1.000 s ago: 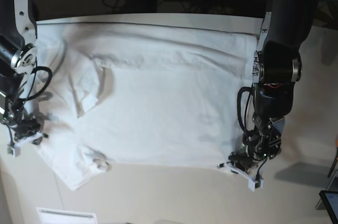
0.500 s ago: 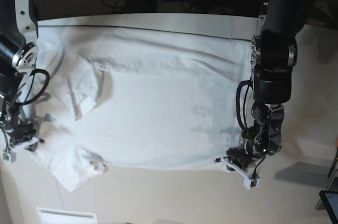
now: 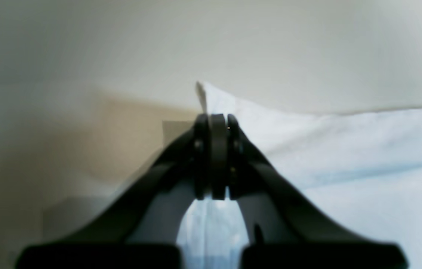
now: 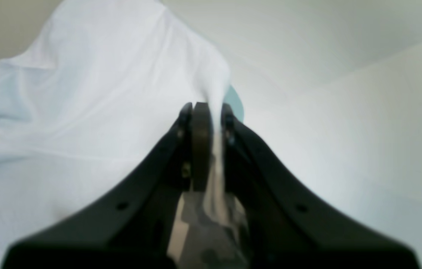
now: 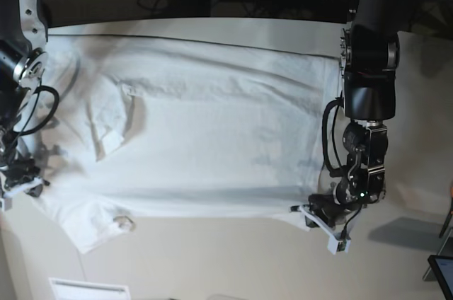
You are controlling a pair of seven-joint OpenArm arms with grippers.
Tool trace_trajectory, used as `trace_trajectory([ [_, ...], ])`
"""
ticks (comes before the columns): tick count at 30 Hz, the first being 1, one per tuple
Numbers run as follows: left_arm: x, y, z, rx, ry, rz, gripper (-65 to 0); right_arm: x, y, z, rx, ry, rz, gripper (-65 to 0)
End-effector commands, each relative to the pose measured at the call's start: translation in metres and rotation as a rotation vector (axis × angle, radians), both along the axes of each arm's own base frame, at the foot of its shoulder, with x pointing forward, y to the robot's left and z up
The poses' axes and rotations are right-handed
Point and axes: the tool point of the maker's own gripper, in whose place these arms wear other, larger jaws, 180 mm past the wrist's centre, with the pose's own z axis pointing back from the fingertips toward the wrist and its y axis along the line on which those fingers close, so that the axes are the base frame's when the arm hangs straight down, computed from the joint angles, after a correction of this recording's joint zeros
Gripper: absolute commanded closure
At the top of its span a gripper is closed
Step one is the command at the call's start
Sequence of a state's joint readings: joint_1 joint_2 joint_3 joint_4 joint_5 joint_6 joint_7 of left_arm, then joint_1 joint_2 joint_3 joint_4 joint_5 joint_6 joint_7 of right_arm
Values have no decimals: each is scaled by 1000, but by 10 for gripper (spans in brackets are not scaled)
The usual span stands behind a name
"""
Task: Fold the T-shirt properly
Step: 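Grasp the shirt side edge with the left gripper and lift it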
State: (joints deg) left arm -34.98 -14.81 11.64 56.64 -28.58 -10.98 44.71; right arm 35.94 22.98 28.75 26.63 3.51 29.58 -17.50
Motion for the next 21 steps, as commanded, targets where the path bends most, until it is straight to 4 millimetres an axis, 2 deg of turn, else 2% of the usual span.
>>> trace_trajectory([
  [1, 13, 9, 30, 16, -68, 5, 0, 14, -18, 32, -23, -88, -25, -1],
  [4, 7, 9, 24, 18, -57, 0, 0, 12, -16, 28, -18, -55, -14, -1],
  [8, 0, 9, 13, 17, -34, 1, 0, 10, -12, 33, -32, -45, 38, -1],
  [12, -6, 11, 4, 20, -16, 3, 0, 7, -17, 41, -68, -31, 47, -1],
  [15, -6, 15, 6, 30, -21, 6, 0, 3, -20, 42, -89, -22, 49, -1],
  [21, -15, 7, 12, 45, -26, -26, 0, -4, -22, 37, -102, 10, 56, -1],
])
